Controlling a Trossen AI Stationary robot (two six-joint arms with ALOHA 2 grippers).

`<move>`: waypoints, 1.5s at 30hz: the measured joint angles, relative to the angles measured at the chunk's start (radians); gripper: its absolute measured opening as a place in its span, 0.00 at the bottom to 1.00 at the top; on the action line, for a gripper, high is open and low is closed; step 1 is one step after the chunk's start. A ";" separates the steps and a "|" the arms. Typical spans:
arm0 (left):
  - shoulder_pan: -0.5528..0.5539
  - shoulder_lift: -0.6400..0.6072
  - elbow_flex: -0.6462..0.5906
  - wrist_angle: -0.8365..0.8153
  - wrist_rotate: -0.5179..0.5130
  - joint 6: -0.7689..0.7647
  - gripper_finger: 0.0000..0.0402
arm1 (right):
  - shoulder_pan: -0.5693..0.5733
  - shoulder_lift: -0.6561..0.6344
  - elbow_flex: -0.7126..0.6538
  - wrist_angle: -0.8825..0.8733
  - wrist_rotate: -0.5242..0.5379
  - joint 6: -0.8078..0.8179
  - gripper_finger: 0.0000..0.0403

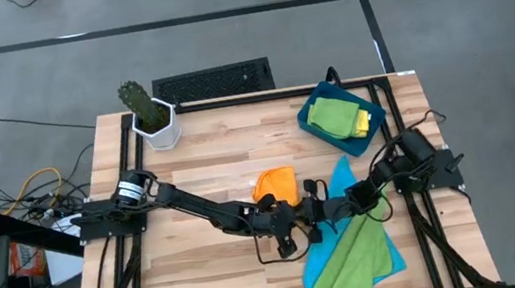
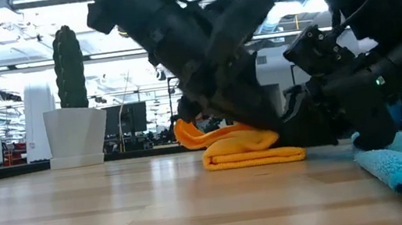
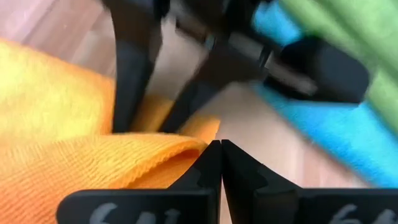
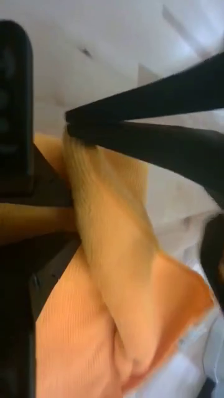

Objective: Fold microfiber towels
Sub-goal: Fold the orange microfiber cloth

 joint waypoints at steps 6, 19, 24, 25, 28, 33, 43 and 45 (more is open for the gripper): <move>0.004 0.014 -0.001 0.014 -0.015 0.009 0.00 | 0.002 -0.110 -0.033 -0.043 0.053 -0.021 0.25; 0.010 0.032 0.000 0.059 -0.032 0.015 0.00 | -0.029 -0.053 -0.026 -0.119 0.053 0.062 0.25; 0.015 0.032 0.000 0.082 0.025 0.042 0.11 | -0.028 -0.015 -0.017 -0.087 0.060 0.086 0.25; 0.018 0.032 0.009 0.077 0.040 0.045 0.15 | -0.028 -0.015 -0.016 -0.086 0.059 0.086 0.25; 0.026 0.030 0.019 0.087 0.081 0.047 0.27 | -0.028 -0.014 -0.017 -0.078 0.058 0.085 0.25; 0.038 0.031 0.056 0.058 0.097 0.050 0.45 | -0.029 -0.016 -0.018 -0.080 0.053 0.084 0.25; -0.022 -0.042 0.385 -0.665 -0.091 0.103 0.51 | -0.028 -0.015 -0.018 -0.077 0.050 0.085 0.25; -0.067 -0.067 0.383 -0.784 -0.242 0.054 0.49 | -0.028 -0.015 -0.018 -0.076 0.050 0.085 0.25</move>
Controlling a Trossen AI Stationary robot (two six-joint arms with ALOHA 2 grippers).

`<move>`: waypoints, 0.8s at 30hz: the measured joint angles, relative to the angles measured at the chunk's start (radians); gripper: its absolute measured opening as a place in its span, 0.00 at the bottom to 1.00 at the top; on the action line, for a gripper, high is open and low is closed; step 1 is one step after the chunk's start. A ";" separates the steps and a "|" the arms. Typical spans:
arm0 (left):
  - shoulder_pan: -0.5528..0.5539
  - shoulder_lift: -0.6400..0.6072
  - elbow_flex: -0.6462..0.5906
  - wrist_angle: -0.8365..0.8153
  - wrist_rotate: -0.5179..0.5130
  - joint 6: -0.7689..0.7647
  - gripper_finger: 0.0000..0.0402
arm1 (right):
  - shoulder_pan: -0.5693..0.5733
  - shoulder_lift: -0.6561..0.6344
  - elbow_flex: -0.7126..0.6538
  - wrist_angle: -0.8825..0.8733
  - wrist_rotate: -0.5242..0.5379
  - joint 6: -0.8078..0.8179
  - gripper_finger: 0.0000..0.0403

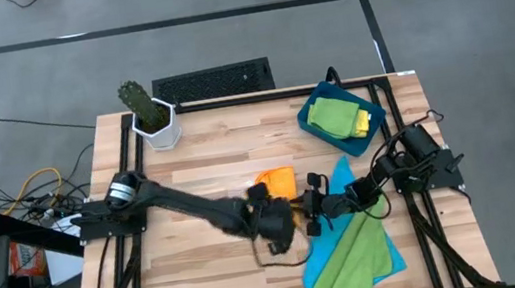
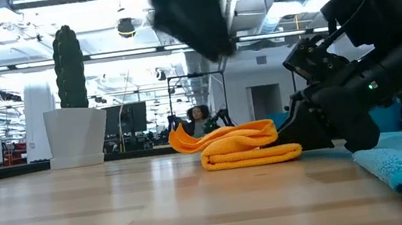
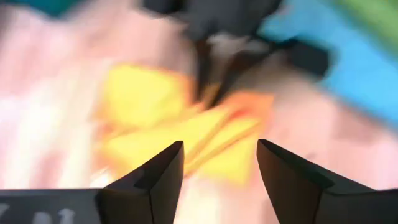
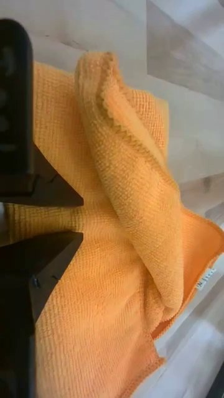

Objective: Fold microfiber towels
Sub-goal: Fold the orange microfiber cloth

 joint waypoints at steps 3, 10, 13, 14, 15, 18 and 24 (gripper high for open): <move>-0.048 -0.041 -0.067 -0.144 -0.147 -0.164 0.45 | 0.000 0.000 0.000 0.002 0.000 -0.001 0.25; -0.020 -0.049 -0.440 0.069 -0.092 -0.358 0.36 | 0.002 0.000 0.000 0.003 -0.002 -0.001 0.25; 0.004 -0.058 -0.570 0.248 -0.063 -0.332 0.31 | 0.009 0.001 0.000 0.004 0.000 -0.001 0.25; 0.015 -0.060 -0.602 0.299 -0.066 -0.323 0.30 | 0.012 0.001 0.000 0.004 0.001 -0.001 0.25; 0.026 -0.062 -0.623 0.338 -0.071 -0.313 0.28 | 0.015 0.001 0.000 0.004 0.002 -0.001 0.25; 0.057 -0.061 -0.643 0.444 -0.091 -0.243 0.24 | 0.022 0.001 0.000 0.006 0.001 -0.001 0.25; 0.105 -0.058 -0.641 0.632 -0.046 -0.064 0.16 | 0.021 0.001 -0.001 0.006 -0.002 -0.001 0.25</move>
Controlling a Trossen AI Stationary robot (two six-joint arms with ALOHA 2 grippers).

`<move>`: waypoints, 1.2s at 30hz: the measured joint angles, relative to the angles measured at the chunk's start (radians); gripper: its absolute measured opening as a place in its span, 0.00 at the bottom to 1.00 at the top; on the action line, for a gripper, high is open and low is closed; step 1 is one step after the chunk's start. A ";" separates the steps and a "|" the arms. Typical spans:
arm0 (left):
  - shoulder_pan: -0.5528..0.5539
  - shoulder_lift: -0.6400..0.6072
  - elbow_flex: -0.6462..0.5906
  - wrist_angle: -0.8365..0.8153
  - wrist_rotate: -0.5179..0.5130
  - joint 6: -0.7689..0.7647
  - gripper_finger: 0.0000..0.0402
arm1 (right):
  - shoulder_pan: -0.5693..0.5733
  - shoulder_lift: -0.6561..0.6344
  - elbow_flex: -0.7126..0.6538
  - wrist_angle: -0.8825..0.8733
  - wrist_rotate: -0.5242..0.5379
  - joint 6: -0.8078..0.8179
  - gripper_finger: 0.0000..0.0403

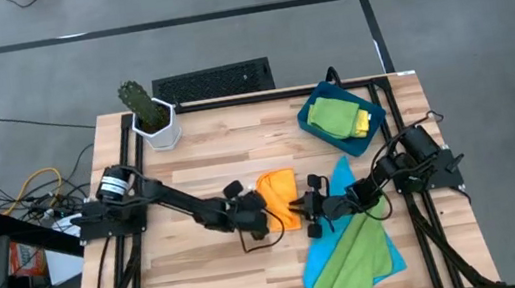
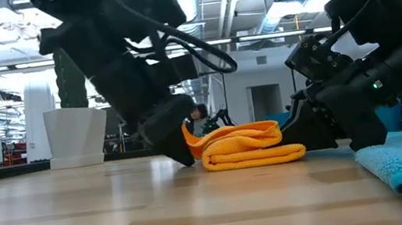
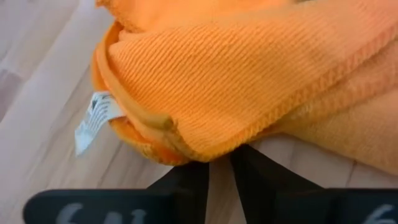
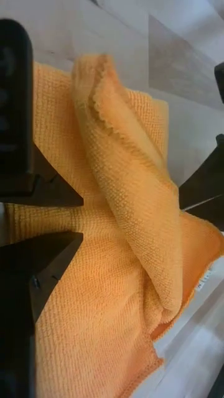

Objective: Fold microfiber towels
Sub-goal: Fold the orange microfiber cloth

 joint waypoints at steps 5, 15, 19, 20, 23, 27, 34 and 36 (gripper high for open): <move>0.034 -0.013 0.065 -0.022 0.056 0.068 0.12 | 0.000 0.000 0.000 0.000 0.000 0.000 0.25; 0.064 -0.035 0.190 -0.064 0.065 0.238 0.08 | 0.000 0.000 0.001 -0.001 0.000 0.000 0.25; 0.085 -0.022 0.189 -0.042 0.096 0.263 0.08 | 0.000 -0.001 0.000 0.005 0.000 -0.010 0.25; 0.091 -0.020 0.188 -0.039 0.106 0.270 0.08 | 0.000 -0.007 0.000 0.003 -0.002 -0.022 0.25; 0.100 -0.004 0.190 0.034 0.123 0.290 0.08 | 0.001 -0.014 0.001 0.003 -0.010 -0.036 0.25; 0.101 0.005 0.190 0.084 0.149 0.311 0.08 | 0.004 -0.038 0.001 -0.035 0.003 -0.051 0.25; 0.101 0.048 0.187 0.111 0.188 0.300 0.08 | 0.052 -0.156 0.000 -0.233 0.160 -0.060 0.25; 0.101 0.079 0.189 0.169 0.203 0.301 0.08 | 0.073 -0.201 0.001 -0.314 0.208 -0.046 0.25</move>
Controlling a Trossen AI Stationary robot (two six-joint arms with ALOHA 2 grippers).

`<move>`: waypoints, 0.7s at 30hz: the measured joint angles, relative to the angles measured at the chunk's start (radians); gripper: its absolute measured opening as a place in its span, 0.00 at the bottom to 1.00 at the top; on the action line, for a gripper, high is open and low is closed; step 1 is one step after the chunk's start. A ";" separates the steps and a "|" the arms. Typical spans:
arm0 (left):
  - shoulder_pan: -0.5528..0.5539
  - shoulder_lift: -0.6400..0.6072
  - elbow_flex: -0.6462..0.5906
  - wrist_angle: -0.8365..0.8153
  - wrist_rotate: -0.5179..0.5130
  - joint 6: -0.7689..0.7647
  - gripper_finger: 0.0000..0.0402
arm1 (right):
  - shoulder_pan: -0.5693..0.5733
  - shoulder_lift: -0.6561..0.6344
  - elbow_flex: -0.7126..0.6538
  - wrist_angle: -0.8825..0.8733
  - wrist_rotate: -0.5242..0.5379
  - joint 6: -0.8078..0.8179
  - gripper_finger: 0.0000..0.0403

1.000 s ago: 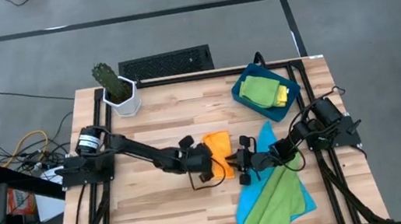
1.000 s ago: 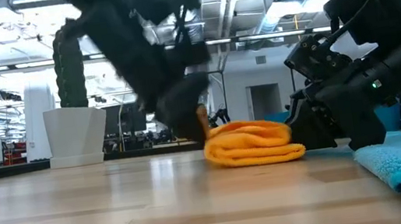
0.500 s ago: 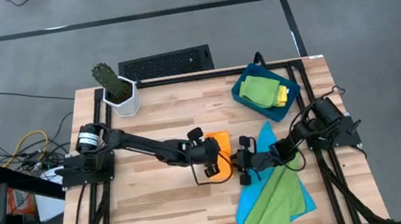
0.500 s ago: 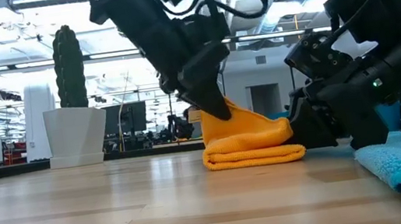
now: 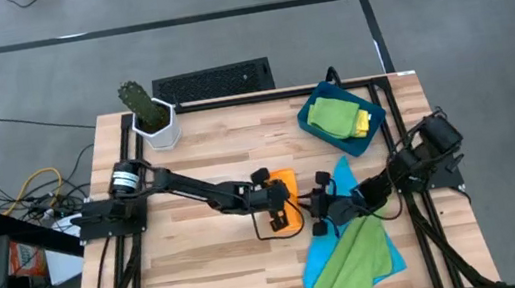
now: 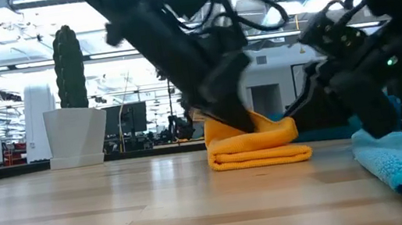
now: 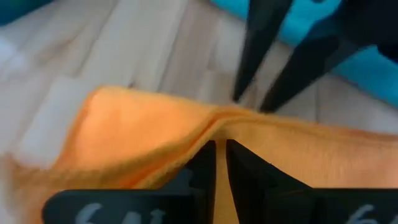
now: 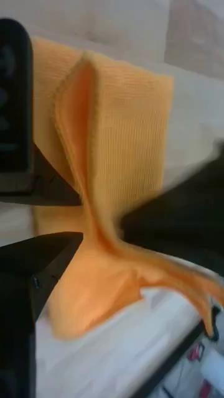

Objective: Fold microfiber towels
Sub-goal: Fold the orange microfiber cloth

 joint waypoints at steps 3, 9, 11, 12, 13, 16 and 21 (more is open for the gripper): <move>-0.001 0.028 0.000 0.040 0.011 -0.001 0.08 | 0.027 -0.064 0.001 -0.090 0.053 0.038 0.25; -0.009 0.043 0.000 0.075 0.055 -0.033 0.08 | 0.059 -0.134 0.000 -0.054 0.082 -0.010 0.25; -0.018 0.043 0.000 0.074 0.063 -0.044 0.08 | 0.049 -0.131 0.000 0.023 0.078 -0.064 0.25; -0.023 0.043 0.000 0.076 0.073 -0.050 0.08 | 0.039 -0.126 0.000 0.062 0.066 -0.089 0.25; -0.031 0.043 0.000 0.083 0.080 -0.051 0.08 | 0.029 -0.125 0.000 0.089 0.045 -0.111 0.25; -0.054 0.041 0.000 0.087 0.089 -0.070 0.08 | -0.022 -0.112 0.001 0.166 -0.074 -0.131 0.25; -0.099 0.001 0.001 0.059 0.076 -0.095 0.08 | -0.104 -0.069 0.011 0.214 -0.206 -0.122 0.25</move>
